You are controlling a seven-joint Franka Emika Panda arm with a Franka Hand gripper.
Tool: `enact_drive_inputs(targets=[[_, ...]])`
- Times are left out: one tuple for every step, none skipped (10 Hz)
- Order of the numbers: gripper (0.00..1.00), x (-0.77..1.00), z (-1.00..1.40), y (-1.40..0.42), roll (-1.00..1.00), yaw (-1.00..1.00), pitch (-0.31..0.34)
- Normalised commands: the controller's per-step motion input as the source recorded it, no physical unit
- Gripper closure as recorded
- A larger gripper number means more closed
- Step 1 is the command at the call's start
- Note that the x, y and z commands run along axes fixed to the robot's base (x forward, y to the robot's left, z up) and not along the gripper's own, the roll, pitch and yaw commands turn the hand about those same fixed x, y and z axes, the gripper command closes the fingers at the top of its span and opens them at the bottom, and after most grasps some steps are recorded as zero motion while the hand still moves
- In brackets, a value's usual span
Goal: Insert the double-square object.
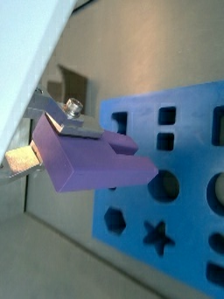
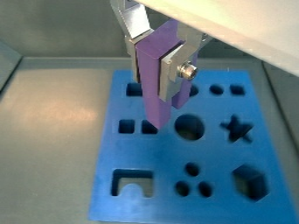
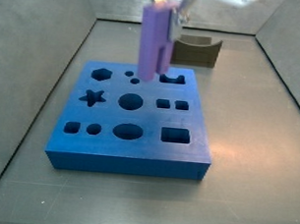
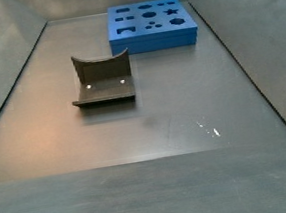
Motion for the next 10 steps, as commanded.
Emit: enact_drive_inputs(targets=[[1.00,0.64,-0.49,-0.01,0.15,-0.57,-0.033],[1.00,0.95,-0.44,-0.03,0.11,-0.28,-0.047],[1.00,0.97,-0.41,-0.06,0.09,-0.25,-0.046],[1.00,0.65,-0.26,-0.07,0.06,-0.53,-0.014],[1.00,0.00,-0.17,0.00,0.00,-1.00,-0.006],[1.00,0.00,-0.13,0.00,0.00,-1.00,-0.003],[1.00,0.00,-0.10,0.00,0.00,-1.00,-0.010],[1.00,0.00,-0.10,0.00,0.00,-1.00,-0.017],[1.00,0.00,-0.12,0.00,0.00,-1.00,-0.027],[1.00,0.00,-0.10,0.00,0.00,-1.00,-0.009]])
